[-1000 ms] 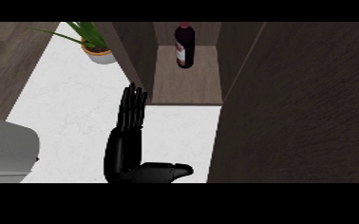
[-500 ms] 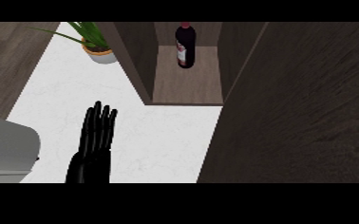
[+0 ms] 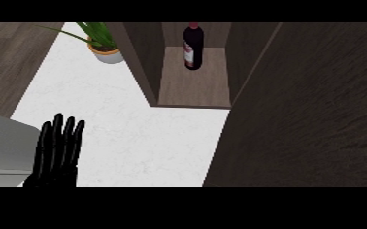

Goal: Pick up the wine, place it into the cabinet and close the cabinet

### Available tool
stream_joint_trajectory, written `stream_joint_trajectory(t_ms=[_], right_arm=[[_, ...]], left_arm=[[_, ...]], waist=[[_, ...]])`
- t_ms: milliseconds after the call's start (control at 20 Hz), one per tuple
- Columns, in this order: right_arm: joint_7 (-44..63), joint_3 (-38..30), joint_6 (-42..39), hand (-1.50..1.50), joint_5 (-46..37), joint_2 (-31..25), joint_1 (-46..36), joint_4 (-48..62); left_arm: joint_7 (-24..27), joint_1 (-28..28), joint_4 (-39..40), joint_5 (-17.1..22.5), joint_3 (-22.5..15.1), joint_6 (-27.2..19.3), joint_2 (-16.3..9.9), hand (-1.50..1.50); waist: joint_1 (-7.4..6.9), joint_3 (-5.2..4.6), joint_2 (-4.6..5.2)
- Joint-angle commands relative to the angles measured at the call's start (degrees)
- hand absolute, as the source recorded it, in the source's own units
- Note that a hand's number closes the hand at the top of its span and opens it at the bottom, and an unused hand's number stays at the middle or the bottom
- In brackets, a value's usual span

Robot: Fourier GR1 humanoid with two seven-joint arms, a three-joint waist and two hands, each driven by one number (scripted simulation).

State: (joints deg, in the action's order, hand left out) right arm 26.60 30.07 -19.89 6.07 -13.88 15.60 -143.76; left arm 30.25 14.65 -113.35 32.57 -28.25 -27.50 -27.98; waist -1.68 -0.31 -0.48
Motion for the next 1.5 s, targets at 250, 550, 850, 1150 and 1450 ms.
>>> stream_joint_trajectory(t_ms=[250, 550, 850, 1150, 1450], right_arm=[[8.7, 15.9, 6.0, 1.50, -1.7, 11.4, -9.2, 0.1], [11.9, 19.2, 19.5, 1.50, -5.2, 13.7, -23.2, 8.2], [11.1, 18.3, 32.9, 1.50, -2.9, 13.8, -40.6, 19.9], [10.9, 11.8, 39.5, 1.50, 5.5, 13.8, -59.6, 34.2], [6.9, 5.6, 41.2, 1.50, 14.8, 13.9, -77.1, 51.7]], left_arm=[[1.8, 6.1, -2.0, 5.3, 6.4, 6.9, -4.7, -1.50], [2.7, 12.8, -6.0, 9.7, 12.7, 13.6, -10.2, -1.50], [2.0, 11.9, -3.0, 15.2, 19.5, 19.4, -12.4, -1.50], [1.6, 12.8, -3.0, 18.3, 23.4, 24.2, -14.5, -1.50], [0.0, 12.1, -3.5, 21.0, 27.6, 26.2, -16.4, -1.50]], waist=[[-1.52, -0.29, -0.11], [-2.40, -0.12, -0.05], [-2.36, -0.12, 0.47], [-3.66, -0.03, 0.74], [-4.48, 0.08, 1.11]])
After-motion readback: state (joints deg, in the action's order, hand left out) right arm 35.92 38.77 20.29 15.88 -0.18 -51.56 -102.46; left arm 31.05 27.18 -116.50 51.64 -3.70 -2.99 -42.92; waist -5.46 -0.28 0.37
